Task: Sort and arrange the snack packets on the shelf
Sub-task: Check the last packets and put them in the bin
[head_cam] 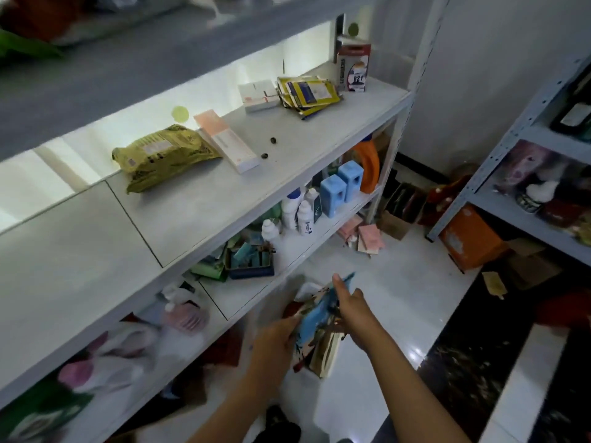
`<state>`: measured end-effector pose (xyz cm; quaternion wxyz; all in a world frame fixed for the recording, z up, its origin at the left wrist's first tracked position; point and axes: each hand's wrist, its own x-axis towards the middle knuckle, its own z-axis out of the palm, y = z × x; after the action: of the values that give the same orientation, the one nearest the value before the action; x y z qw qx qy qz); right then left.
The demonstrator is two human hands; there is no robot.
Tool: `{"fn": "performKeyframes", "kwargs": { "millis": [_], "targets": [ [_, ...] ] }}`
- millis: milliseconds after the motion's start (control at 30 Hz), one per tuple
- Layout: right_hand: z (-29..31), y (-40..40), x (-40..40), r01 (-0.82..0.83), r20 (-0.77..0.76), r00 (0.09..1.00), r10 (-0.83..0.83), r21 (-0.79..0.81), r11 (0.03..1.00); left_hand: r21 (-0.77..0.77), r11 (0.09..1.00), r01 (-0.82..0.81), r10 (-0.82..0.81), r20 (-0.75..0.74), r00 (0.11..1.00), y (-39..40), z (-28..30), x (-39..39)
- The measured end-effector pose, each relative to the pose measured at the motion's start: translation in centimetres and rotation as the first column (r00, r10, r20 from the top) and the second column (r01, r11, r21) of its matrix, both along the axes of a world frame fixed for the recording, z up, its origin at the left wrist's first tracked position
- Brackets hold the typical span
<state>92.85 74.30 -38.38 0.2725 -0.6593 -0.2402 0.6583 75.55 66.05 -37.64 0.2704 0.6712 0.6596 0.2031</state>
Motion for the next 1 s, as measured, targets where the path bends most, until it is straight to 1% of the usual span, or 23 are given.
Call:
{"fn": "performKeyframes", "kwargs": {
  "millis": [67, 100, 167, 233, 300, 333, 367, 433, 500, 533, 567, 667, 800, 900, 1000],
  "targets": [
    [-3.8, -0.2, -0.6, 0.014, -0.023, 1.0, -0.015, -0.043, 0.999, -0.118, 0.99, -0.071, 0.09, 0.162, 0.983, -0.2, -3.0, 0.8],
    [-5.4, -0.2, -0.8, 0.016, -0.005, 1.0, -0.016, -0.067, 0.998, -0.158, 0.986, -0.05, 0.081, 0.199, 0.977, -0.4, -5.0, 0.8],
    [-10.1, -0.7, -1.3, 0.04, 0.04, 0.999, -0.035, -0.127, 0.991, -0.21, 0.977, 0.044, -0.001, 0.199, 0.98, -0.8, -9.8, 1.0],
    [-15.0, -1.6, -1.7, 0.064, 0.059, 0.997, -0.057, -0.122, 0.99, -0.325, 0.941, 0.093, -0.015, 0.234, 0.972, -1.1, -14.4, 0.3],
    [-19.1, -2.9, -2.1, 0.034, 0.074, 0.997, -0.026, -0.112, 0.993, -0.347, 0.924, 0.162, -0.113, 0.157, 0.981, -1.1, -19.1, -0.5],
    [-20.9, -3.2, -2.3, 0.01, 0.094, 0.996, -0.001, -0.096, 0.995, -0.362, 0.906, 0.219, -0.196, 0.099, 0.976, -0.8, -21.2, -0.9],
    [-23.0, -3.4, -2.5, -0.007, 0.099, 0.995, 0.016, -0.09, 0.996, -0.424, 0.868, 0.259, -0.239, 0.1, 0.966, -0.5, -23.4, -1.2],
    [-26.1, -3.3, -2.7, -0.031, 0.111, 0.993, 0.038, -0.069, 0.997, -0.503, 0.799, 0.331, -0.353, 0.055, 0.934, 0.7, -26.5, -1.8],
    [-29.0, -2.8, -3.0, -0.041, 0.176, 0.983, 0.047, -0.038, 0.998, -0.546, 0.734, 0.404, -0.453, 0.05, 0.89, 2.2, -29.6, -1.8],
    [-30.6, -2.4, -3.0, -0.05, 0.21, 0.976, 0.055, -0.028, 0.998, -0.574, 0.701, 0.422, -0.471, 0.071, 0.879, 3.0, -30.7, -1.6],
    [-31.4, -1.9, -3.0, -0.06, 0.236, 0.97, 0.063, -0.02, 0.998, -0.582, 0.687, 0.435, -0.484, 0.08, 0.871, 4.0, -31.8, -1.5],
    [-33.6, -0.2, -2.6, -0.082, 0.296, 0.952, 0.081, -0.009, 0.997, -0.546, 0.713, 0.439, -0.459, 0.11, 0.882, 6.6, -34.3, -1.0],
    [-35.6, 2.2, -2.0, -0.128, 0.372, 0.92, 0.122, -0.009, 0.992, -0.516, 0.765, 0.384, -0.413, 0.063, 0.908, 9.5, -36.3, -0.4],
    [-35.4, 4.7, -1.5, -0.216, 0.525, 0.831, 0.186, -0.004, 0.976, -0.507, 0.787, 0.351, -0.366, 0.074, 0.928, 11.8, -36.6, -0.6],
    [-34.1, 8.0, -1.1, -0.31, 0.652, 0.703, 0.285, -0.08, 0.947, -0.51, 0.799, 0.317, -0.312, 0.098, 0.945, 14.4, -36.1, -0.8]
  ]
}}
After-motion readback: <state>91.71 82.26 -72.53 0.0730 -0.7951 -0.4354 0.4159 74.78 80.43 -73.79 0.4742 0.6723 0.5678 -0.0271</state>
